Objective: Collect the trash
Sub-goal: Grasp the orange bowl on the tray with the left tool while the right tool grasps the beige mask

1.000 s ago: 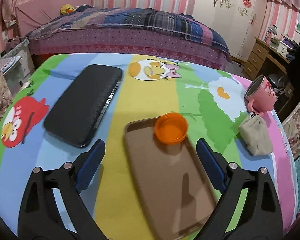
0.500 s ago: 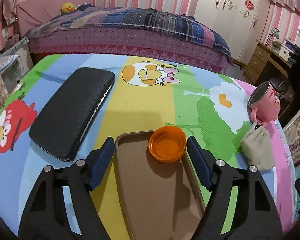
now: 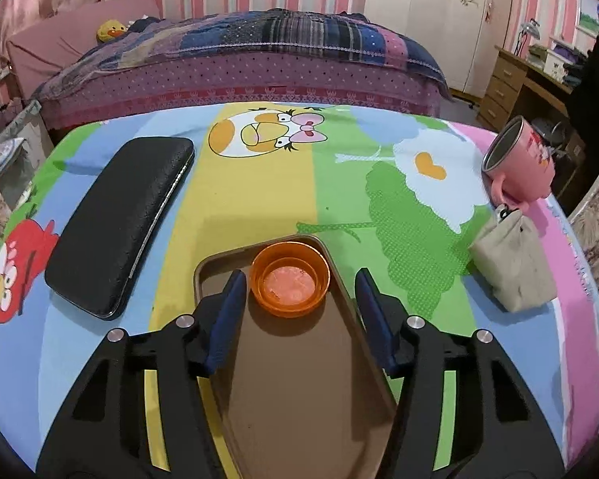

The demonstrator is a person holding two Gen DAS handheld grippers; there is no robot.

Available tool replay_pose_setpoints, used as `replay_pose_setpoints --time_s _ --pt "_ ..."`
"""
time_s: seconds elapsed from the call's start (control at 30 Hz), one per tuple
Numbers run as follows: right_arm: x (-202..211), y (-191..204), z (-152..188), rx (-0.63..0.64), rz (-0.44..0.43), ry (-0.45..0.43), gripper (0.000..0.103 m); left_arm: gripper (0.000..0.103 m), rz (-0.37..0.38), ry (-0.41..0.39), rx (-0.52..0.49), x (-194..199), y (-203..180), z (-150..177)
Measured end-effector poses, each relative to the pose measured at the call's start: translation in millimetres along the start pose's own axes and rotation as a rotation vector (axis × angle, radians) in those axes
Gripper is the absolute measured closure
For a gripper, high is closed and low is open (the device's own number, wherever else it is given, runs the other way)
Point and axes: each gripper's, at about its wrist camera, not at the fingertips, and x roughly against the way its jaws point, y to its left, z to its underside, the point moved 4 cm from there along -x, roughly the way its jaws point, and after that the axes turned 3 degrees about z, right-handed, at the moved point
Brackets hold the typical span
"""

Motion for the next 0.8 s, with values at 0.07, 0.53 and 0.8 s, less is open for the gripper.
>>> replay_pose_setpoints --time_s 0.07,0.53,0.8 --pt "-1 1 0 -0.001 -0.004 -0.001 0.012 0.056 0.026 0.003 0.01 2 2 0" --pt "-17 58 -26 0.034 -0.122 0.035 0.012 0.069 0.012 -0.061 -0.001 62 18 2" --pt "-62 96 -49 0.086 -0.127 0.098 0.012 0.074 0.036 -0.008 0.074 54 64 2"
